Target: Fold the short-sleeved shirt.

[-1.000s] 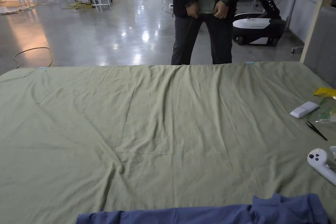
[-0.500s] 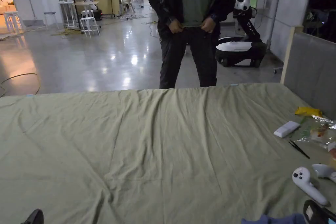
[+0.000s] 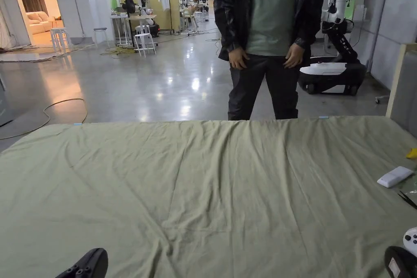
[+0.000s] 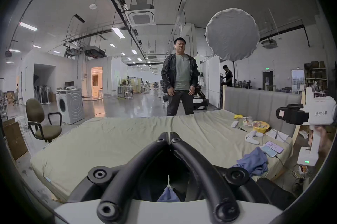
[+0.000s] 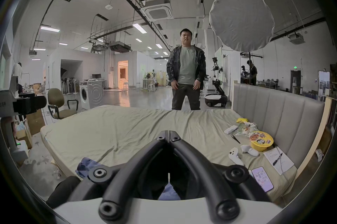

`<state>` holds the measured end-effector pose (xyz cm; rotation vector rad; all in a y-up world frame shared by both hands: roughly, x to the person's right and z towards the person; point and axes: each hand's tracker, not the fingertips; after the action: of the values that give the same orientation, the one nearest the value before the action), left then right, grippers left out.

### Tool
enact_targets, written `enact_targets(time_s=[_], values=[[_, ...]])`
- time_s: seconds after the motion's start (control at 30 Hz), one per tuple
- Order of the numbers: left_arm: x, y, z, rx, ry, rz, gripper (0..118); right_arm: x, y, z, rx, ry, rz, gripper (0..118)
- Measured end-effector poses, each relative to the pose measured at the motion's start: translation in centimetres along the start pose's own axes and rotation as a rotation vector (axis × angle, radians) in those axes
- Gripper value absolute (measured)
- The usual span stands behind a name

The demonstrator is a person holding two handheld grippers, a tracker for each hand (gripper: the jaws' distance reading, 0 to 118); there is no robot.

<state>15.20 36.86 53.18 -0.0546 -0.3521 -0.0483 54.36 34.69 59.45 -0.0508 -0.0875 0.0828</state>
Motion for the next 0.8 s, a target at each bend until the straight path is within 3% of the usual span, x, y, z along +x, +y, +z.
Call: enact_targets(time_s=[0.17,0.27,0.4,0.43,0.5,0.53,0.57,0.67,0.8], values=[[-1.6,-0.2,-0.6,-0.024,-0.020,0.051,0,0.3,-0.2,-0.2,-0.038,0.008,-0.065,0],[-3.7,-1.4,-1.6,-0.077,-0.065,0.169,0,0.5,-0.5,-0.3,-0.055,0.010,-0.077,0],[-8.1,-6.4,-6.4,-0.294,-0.083,0.392,1,0.9,-2.2,-0.1,-0.120,0.024,-0.117,0],[-9.8,-8.7,-7.6,-0.307,-0.111,0.475,11,1.0,-2.6,-0.1,-0.146,0.027,-0.130,0],[-12.6,-13.3,-9.9,-0.361,-0.180,0.618,64,1.3,-3.2,0.0,-0.174,0.021,-0.135,0],[-13.3,-15.1,-10.9,-0.413,-0.167,0.638,83,1.2,-3.5,0.2,-0.197,0.017,-0.143,0],[-14.2,-17.1,-12.1,-0.477,-0.173,0.685,92,1.3,-3.8,0.2,-0.219,0.014,-0.151,0],[-16.2,-21.8,-15.0,-0.642,-0.196,0.811,92,1.8,-4.6,0.3,-0.261,-0.007,-0.191,0],[-17.3,-25.8,-17.5,-0.718,-0.260,0.942,92,2.5,-5.6,0.2,-0.308,-0.032,-0.278,0]])
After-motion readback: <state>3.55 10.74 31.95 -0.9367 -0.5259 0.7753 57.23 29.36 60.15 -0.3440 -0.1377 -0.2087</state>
